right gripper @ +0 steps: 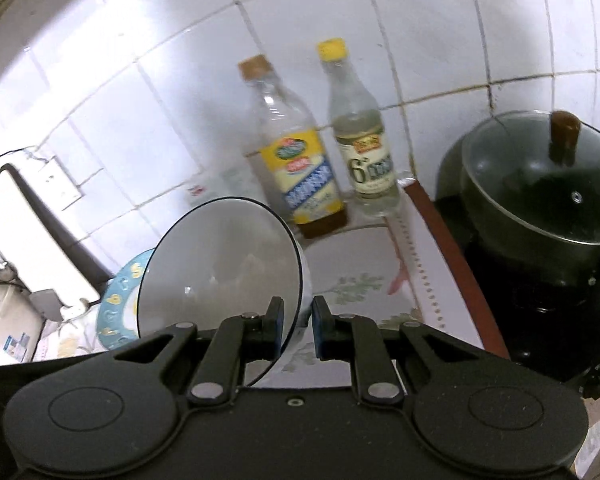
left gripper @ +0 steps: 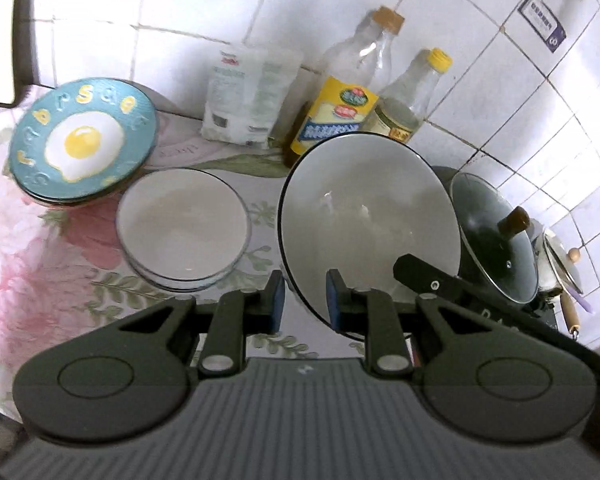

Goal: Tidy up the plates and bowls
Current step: 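Carry the bowl over the nested bowls, lower it in, open the left gripper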

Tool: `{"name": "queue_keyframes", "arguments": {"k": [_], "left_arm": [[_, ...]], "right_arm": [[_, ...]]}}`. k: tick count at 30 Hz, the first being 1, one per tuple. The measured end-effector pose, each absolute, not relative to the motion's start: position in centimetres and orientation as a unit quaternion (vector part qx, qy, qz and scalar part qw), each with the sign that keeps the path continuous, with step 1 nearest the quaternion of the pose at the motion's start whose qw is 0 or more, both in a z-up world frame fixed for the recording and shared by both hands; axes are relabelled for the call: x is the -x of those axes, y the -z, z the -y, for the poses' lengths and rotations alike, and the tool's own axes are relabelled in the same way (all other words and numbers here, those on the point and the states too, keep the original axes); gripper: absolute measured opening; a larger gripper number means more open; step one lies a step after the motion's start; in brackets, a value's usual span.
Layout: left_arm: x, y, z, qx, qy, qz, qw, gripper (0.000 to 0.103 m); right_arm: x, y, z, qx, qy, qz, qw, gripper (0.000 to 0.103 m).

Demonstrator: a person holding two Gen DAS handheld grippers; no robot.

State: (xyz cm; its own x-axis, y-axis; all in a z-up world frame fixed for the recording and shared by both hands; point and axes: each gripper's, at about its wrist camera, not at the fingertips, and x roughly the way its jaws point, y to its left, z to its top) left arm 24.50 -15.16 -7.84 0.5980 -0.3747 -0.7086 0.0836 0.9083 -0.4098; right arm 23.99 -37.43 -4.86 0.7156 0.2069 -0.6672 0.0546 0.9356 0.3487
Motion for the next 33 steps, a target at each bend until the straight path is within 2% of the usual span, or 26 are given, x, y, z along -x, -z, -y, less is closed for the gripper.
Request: {"name": "queue_keyframes", "arguments": {"k": [14,33], "left_arm": [[-26.1,6.0,9.9,0.127,0.103,-0.43,0.888,0.021],[-31.4,11.5,8.3,0.068,0.099,-0.478,0.87,0.022]], "right_arm": [[-26.0,5.0,31.2,-0.165,-0.074,-0.39,0.903,0.018],[-31.0,10.9,26.9,-0.084,-0.074,-0.444,0.889,0.019]]}}
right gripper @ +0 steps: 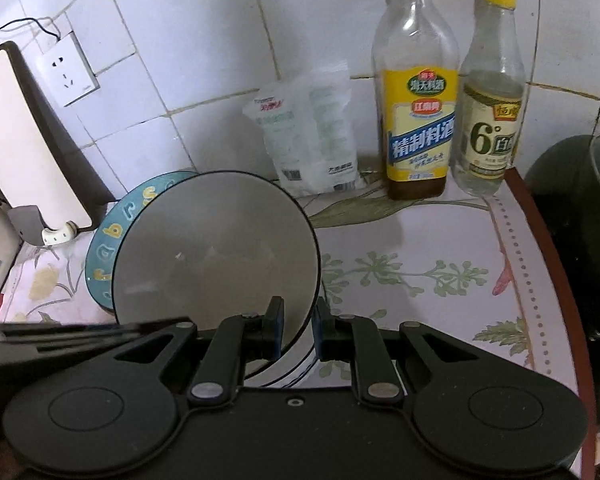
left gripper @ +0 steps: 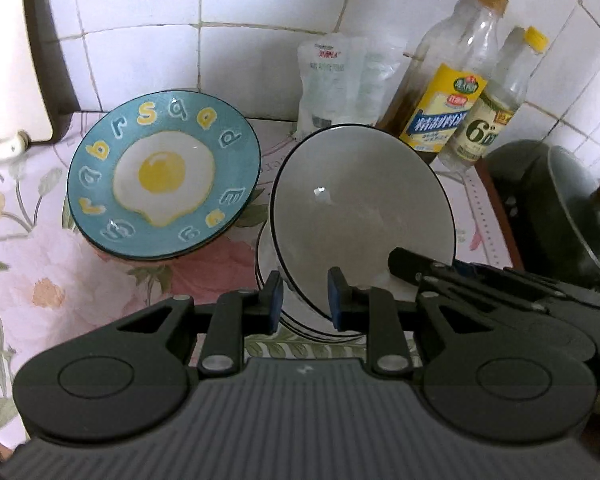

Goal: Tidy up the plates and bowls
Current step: 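Carry the bowl over the nested bowls, lower it in, open the left gripper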

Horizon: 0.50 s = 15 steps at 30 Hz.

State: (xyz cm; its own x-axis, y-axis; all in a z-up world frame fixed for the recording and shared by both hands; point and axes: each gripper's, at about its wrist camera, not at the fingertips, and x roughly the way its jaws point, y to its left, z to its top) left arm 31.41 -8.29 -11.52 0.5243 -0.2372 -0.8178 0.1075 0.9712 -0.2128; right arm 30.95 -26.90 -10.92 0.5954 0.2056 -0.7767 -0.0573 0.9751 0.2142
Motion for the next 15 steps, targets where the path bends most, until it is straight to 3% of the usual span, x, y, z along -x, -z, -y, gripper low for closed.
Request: {"name": "queue_keyframes", "arguments": {"k": [15], "left_arm": [[-32.9,13.7,7.9,0.113,0.095,-0.509,0.848,0.021]], "right_arm": [[-31.0,12.3,26.2,-0.035,-0.064,-0.418,0.906,0.02]]}}
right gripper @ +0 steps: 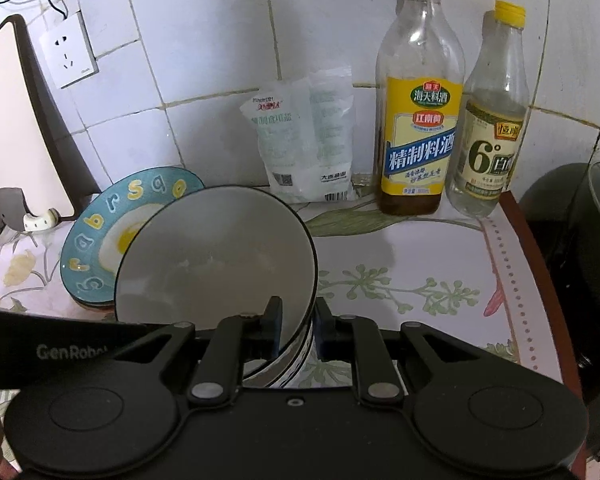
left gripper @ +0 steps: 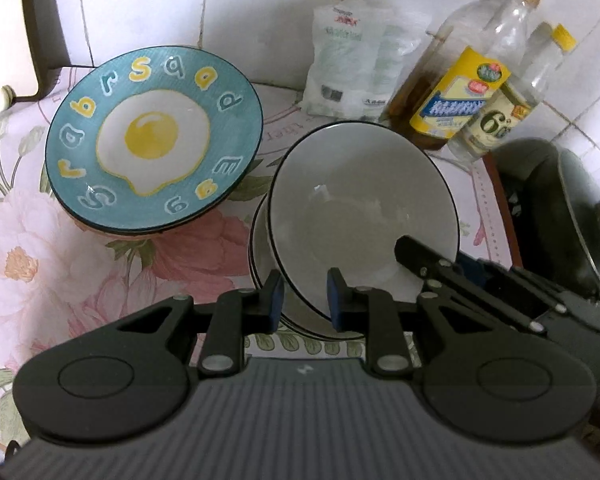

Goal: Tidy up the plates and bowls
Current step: 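Carry the bowl over the nested bowls, lower it in, open the left gripper, then close the left gripper on the rim of the three-bowl stack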

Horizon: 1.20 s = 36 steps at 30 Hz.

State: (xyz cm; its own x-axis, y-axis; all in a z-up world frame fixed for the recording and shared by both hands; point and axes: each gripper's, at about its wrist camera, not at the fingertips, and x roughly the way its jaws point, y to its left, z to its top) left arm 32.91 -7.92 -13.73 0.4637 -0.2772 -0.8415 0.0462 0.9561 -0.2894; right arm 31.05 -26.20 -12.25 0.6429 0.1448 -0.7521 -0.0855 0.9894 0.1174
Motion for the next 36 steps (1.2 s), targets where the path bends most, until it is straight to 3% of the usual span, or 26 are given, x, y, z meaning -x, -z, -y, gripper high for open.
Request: {"name": "queue_keyframes", "arguments": {"k": [4,9,17,27,33,36], "left_arm": [[-33.1,13.7,7.5,0.129,0.087,-0.509,0.847,0.022],[-32.8,12.8,6.8,0.137,0.079,-0.493,0.856,0.041],[-31.7,11.1,5.4,0.142,0.093,-0.466,0.868,0.039],[-27.7,7.8,3.2,0.138,0.15,-0.44,0.874,0.041],[-25.4,6.7,2.4,0.14,0.165,-0.425,0.879,0.039],[-24.8,7.0,1.9,0.151,0.17,-0.421,0.878,0.039]], "right_arm": [[-30.8,12.8,25.6,-0.009,-0.065,-0.407,0.911,0.021],[-30.5,13.2,24.8,0.023,-0.06,-0.399,0.915,0.022],[-29.2,12.9,25.1,0.002,-0.063,-0.387,0.92,0.024],[-23.5,8.7,27.0,-0.01,-0.105,-0.351,0.93,0.025],[-20.5,6.8,28.4,-0.035,-0.138,-0.328,0.934,0.035],[-19.2,6.5,28.8,-0.038,-0.167,-0.316,0.933,0.046]]}}
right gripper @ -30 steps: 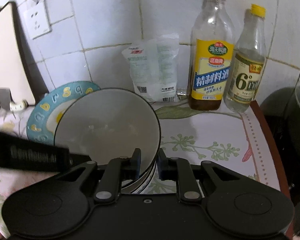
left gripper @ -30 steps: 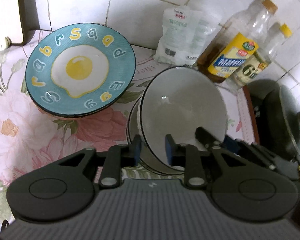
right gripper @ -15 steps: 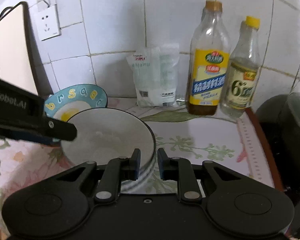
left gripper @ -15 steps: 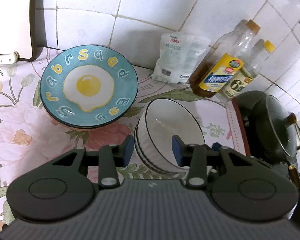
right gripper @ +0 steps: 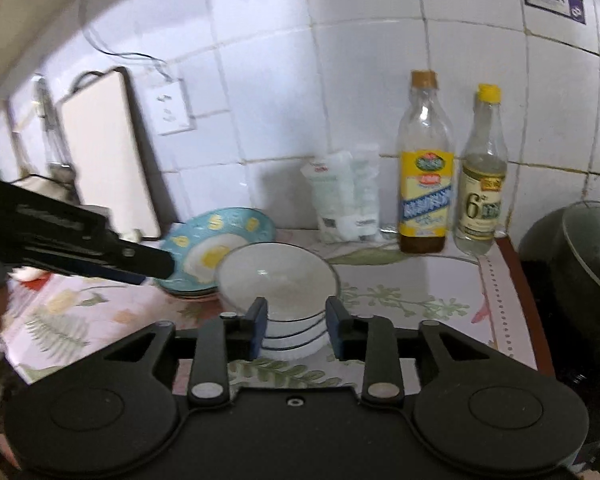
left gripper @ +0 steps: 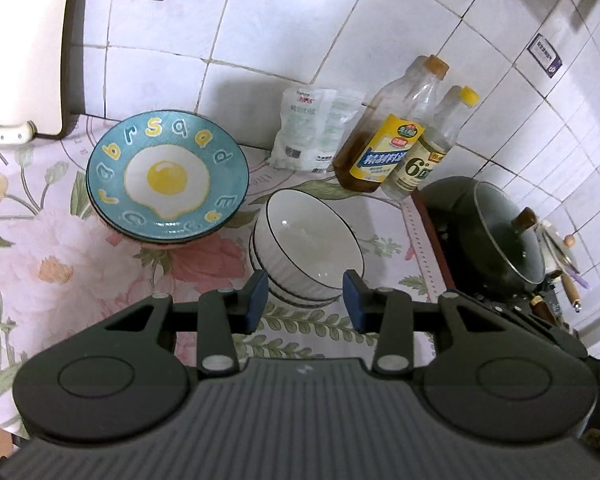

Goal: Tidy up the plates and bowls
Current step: 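Close the left gripper on the rim of the three-bowl stack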

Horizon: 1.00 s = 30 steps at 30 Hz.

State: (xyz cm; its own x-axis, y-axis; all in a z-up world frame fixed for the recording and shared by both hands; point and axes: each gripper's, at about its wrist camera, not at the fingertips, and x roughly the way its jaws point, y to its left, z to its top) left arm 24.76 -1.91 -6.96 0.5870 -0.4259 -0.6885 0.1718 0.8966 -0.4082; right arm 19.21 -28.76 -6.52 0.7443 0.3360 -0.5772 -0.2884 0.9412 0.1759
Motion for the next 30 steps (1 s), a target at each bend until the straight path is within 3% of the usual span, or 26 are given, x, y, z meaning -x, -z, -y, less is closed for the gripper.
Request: {"name": "queue_keyframes", "arguments": {"k": [17,23,26,30], "left_arm": [[-24.4,11.5,0.7,0.216,0.203,-0.347,0.89,0.039],[-26.7,13.8,1.0,0.247,0.195,-0.368,0.875,0.041],[-28.2,15.2,1.5,0.252,0.187,-0.39,0.866,0.051],[-29.6,17.0,1.8,0.277,0.174,-0.405,0.854,0.051]], "right_arm": [[-18.7,13.2,28.7,0.041,-0.206,-0.322,0.923,0.066],[-20.5,16.3,28.4,0.042,-0.218,-0.329,0.918,0.072],[-21.6,17.5,27.8,0.057,-0.218,-0.347,0.91,0.073],[-22.9,18.6,27.0,0.059,-0.224,-0.354,0.906,0.073]]}}
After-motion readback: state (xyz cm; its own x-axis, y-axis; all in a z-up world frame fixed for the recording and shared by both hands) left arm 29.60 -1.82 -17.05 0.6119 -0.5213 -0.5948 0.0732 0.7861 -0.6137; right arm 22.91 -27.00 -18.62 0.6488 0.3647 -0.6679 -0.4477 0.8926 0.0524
